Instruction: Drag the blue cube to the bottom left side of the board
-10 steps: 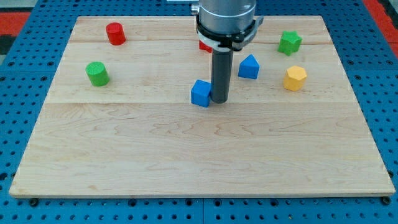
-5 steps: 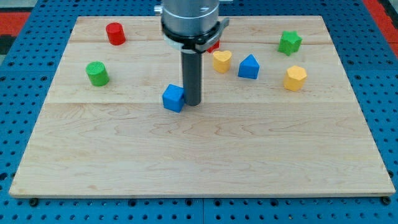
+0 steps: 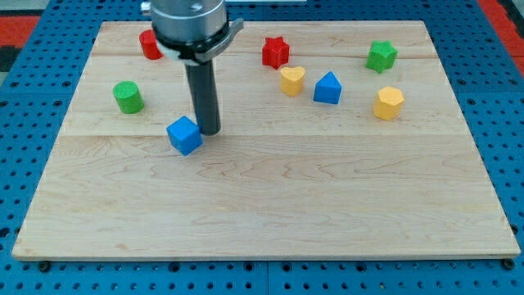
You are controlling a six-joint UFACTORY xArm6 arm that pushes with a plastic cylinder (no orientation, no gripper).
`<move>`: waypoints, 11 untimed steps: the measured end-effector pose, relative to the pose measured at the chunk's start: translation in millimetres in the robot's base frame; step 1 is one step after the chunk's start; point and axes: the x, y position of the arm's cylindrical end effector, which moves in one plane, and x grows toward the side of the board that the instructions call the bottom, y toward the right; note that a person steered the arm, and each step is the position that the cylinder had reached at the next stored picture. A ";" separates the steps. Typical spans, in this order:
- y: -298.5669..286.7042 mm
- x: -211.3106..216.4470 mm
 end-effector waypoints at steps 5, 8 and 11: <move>-90.1 7.1; -132.0 45.8; -136.1 46.7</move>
